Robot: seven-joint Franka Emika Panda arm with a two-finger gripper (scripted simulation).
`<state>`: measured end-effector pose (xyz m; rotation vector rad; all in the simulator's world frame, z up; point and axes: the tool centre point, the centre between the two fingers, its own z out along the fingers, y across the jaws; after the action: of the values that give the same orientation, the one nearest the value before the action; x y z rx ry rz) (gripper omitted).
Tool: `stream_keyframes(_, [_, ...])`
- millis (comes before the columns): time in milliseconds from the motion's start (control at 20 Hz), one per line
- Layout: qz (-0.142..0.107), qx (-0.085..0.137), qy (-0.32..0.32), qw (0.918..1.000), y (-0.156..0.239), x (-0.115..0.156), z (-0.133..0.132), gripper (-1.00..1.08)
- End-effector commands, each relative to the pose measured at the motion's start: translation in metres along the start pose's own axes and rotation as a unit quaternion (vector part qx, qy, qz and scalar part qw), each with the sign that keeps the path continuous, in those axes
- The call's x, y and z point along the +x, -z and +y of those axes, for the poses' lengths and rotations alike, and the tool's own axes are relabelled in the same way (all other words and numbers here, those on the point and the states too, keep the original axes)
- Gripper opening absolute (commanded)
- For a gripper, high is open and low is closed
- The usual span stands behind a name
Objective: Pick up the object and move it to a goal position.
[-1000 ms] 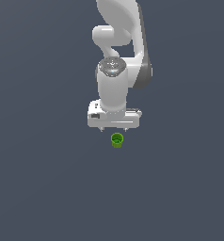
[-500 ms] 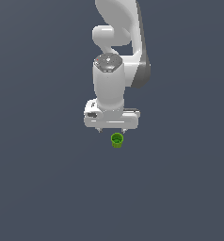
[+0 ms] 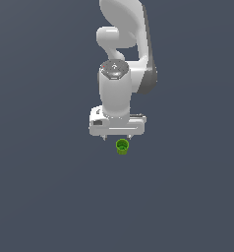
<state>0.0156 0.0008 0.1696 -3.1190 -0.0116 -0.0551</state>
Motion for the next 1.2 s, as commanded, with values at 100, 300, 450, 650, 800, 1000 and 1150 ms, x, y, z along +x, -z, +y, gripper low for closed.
stream_keyframes(100, [-0.003, -0.002, 0.040, 0.9992, -0.010, -0.003, -0.002, 1.00])
stream_keyframes(300, [-0.006, -0.005, 0.090, 0.9959, -0.022, -0.006, -0.005, 1.00])
stream_keyframes(450, [-0.009, -0.006, 0.135, 0.9908, -0.033, -0.009, -0.008, 1.00])
stream_keyframes(650, [-0.013, -0.007, 0.197, 0.9804, -0.047, -0.014, -0.012, 1.00])
stream_keyframes(800, [-0.016, -0.007, 0.236, 0.9716, -0.056, -0.017, -0.015, 1.00])
stream_keyframes(1000, [-0.018, -0.006, 0.277, 0.9607, -0.066, -0.020, -0.018, 1.00])
stream_keyframes(1150, [-0.019, -0.005, 0.299, 0.9540, -0.071, -0.022, -0.020, 1.00])
